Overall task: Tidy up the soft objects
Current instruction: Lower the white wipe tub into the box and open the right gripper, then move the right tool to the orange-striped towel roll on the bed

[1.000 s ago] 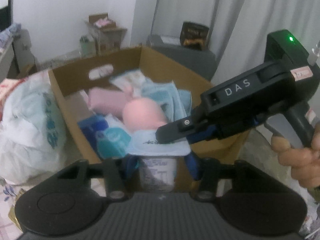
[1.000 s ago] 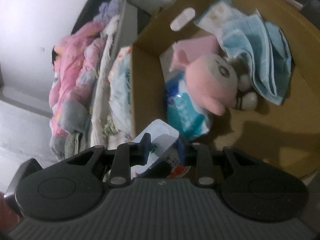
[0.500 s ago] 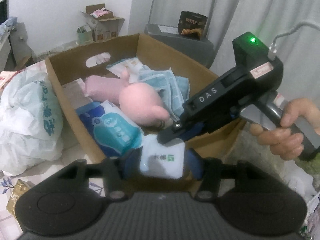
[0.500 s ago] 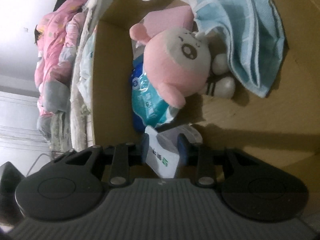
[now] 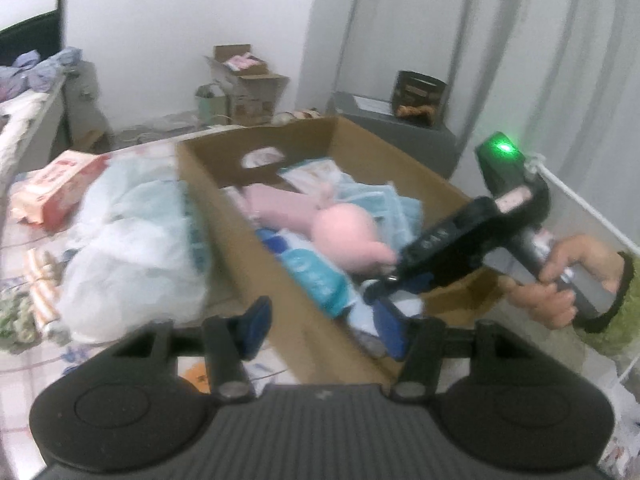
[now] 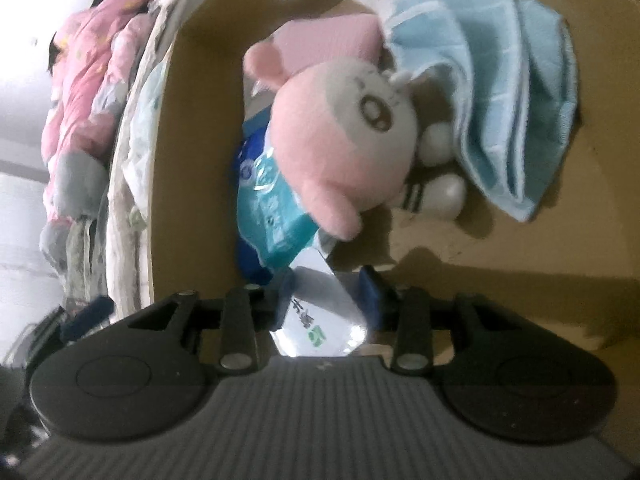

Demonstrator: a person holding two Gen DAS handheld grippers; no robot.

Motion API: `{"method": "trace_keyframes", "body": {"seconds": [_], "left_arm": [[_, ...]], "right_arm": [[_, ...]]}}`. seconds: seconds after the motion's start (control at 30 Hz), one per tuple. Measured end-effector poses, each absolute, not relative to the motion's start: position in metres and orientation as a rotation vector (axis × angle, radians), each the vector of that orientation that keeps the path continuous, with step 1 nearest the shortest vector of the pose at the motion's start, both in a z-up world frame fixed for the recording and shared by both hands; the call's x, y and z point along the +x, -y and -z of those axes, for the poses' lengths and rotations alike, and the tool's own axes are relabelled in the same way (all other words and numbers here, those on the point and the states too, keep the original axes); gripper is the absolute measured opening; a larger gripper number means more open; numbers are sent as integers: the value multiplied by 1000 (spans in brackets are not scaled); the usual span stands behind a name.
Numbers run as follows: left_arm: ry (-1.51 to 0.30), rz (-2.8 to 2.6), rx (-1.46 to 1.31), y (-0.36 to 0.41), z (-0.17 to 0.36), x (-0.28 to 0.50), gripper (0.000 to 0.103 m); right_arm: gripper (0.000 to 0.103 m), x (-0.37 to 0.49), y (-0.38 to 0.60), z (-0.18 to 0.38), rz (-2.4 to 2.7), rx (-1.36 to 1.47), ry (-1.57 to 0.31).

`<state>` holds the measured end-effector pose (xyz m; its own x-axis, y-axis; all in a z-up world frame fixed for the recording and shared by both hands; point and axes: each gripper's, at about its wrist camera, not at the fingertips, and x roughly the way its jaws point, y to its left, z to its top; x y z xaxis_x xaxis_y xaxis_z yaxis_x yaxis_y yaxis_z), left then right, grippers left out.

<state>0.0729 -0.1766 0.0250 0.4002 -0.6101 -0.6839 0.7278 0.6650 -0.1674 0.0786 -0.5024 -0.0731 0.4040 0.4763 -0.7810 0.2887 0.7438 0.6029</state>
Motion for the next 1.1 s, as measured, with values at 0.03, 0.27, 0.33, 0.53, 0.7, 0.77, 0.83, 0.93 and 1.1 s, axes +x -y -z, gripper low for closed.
{"method": "trace_keyframes", "body": {"seconds": [0.03,0.27,0.33,0.53,0.7,0.77,0.83,0.93,1.1], "left_arm": [[-789,836,161,171,-25,75,57],[-808,761,109,135,-16,87,57],[-812,743,101,127,-13,90,57],[-816,674,73,99,-4,100,63],[-791,580,40,66,-2,111,66],[-778,538,29,52,-2,116,66],[-771,497,16,39,-1,122,66],[-768,452,5,22,2,129,66],[-749,401,-4,7,6,151,65]], "right_arm": [[39,79,500,73,-142,759,-1182],[37,74,485,78,-217,780,-1211],[38,74,481,78,-227,780,-1213],[49,70,469,59,-218,716,-1192],[60,74,461,3,-149,601,-1039],[62,80,452,-19,-155,577,-975],[63,91,433,-36,-193,564,-918],[63,117,399,-49,-271,554,-893],[63,178,317,-48,-410,523,-947]]}}
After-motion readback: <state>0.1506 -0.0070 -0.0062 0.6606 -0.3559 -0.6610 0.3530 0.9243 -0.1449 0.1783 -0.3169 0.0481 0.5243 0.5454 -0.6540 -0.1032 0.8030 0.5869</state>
